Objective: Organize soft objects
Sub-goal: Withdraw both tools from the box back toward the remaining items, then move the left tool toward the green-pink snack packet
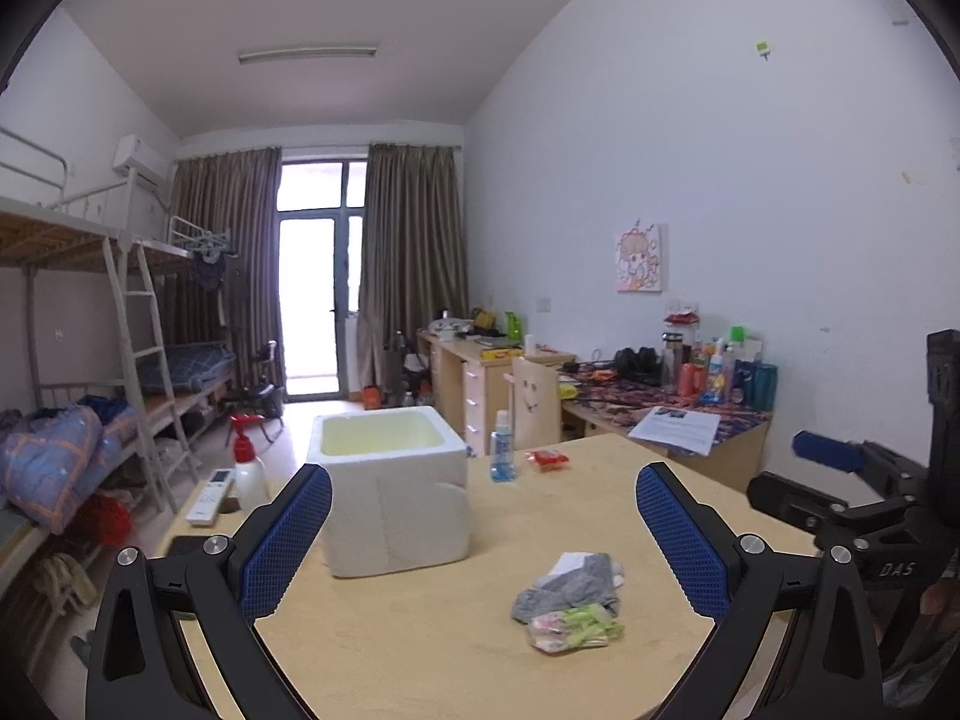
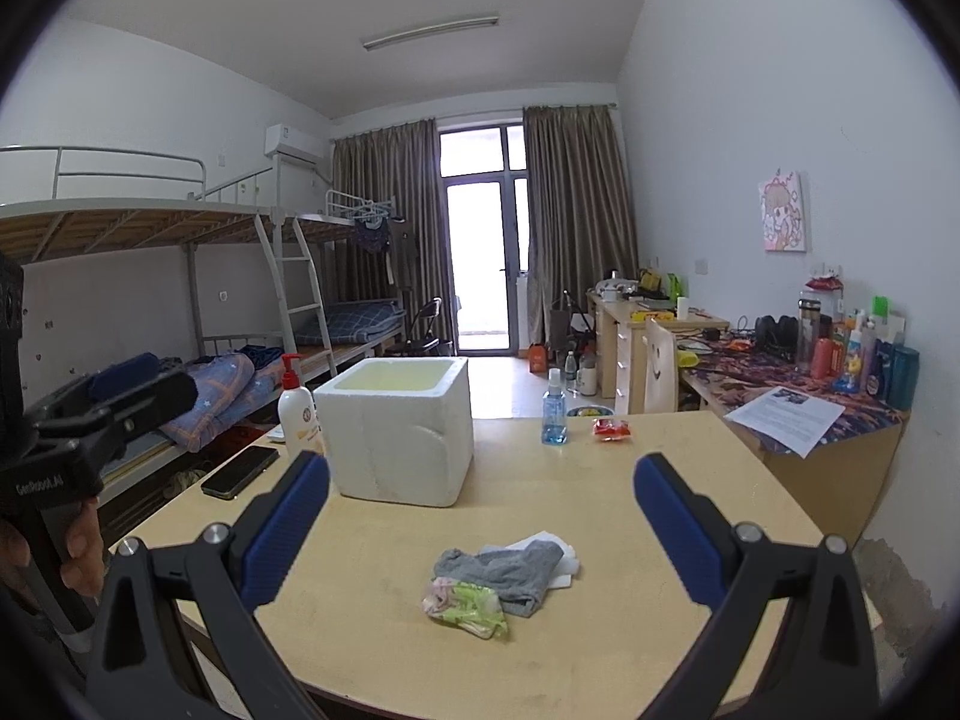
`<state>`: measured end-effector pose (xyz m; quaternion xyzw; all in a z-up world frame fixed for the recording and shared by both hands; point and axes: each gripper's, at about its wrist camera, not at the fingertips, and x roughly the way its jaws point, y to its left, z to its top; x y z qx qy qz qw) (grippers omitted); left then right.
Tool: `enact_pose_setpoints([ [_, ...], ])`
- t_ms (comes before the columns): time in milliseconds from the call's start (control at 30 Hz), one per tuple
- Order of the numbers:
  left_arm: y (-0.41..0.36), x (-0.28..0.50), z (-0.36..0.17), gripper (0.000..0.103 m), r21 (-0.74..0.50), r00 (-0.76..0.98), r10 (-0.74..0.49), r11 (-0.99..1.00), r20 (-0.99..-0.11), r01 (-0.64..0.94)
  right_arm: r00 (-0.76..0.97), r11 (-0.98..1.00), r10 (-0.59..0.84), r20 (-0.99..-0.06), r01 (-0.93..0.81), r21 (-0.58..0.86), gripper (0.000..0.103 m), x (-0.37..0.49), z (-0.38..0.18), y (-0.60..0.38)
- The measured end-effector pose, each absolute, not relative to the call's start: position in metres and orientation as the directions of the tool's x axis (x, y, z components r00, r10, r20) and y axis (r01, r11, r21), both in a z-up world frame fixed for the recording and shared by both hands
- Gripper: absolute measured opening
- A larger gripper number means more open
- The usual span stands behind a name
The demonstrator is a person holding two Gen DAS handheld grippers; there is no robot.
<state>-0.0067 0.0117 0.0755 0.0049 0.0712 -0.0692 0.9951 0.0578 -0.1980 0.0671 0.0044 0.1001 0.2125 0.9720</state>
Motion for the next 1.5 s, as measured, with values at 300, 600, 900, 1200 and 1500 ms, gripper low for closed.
enact_pose_setpoints([
  [300, 0.005, 0.000, 0.048, 0.102, -0.010, 0.972, -0.167, 0.986, -0.166, 0.167, 0.891, 0.913, 0.404, -0.208, -0.405, 0.041, 0.103, 0.061, 0.047, -0.196],
  [600, 0.004, 0.015, 0.017, 0.102, -0.032, 0.961, -0.186, 0.983, -0.205, 0.183, 0.887, 0.913, 0.403, -0.226, -0.405, 0.041, 0.103, 0.067, 0.027, -0.202],
  [900, 0.003, 0.034, -0.009, 0.102, -0.035, 0.944, -0.187, 0.982, -0.270, 0.184, 0.884, 0.922, 0.379, -0.272, -0.387, 0.026, 0.103, 0.077, 0.005, -0.201],
  [1200, -0.013, 0.054, -0.027, 0.102, 0.012, 0.914, -0.234, 0.968, -0.331, 0.252, 0.875, 0.926, 0.371, -0.311, -0.375, 0.048, 0.103, 0.090, -0.010, -0.203],
  [1500, -0.034, 0.092, -0.052, 0.102, 0.017, 0.836, -0.303, 0.937, -0.457, 0.349, 0.859, 0.928, 0.369, -0.356, -0.358, 0.098, 0.103, 0.109, -0.023, -0.213],
])
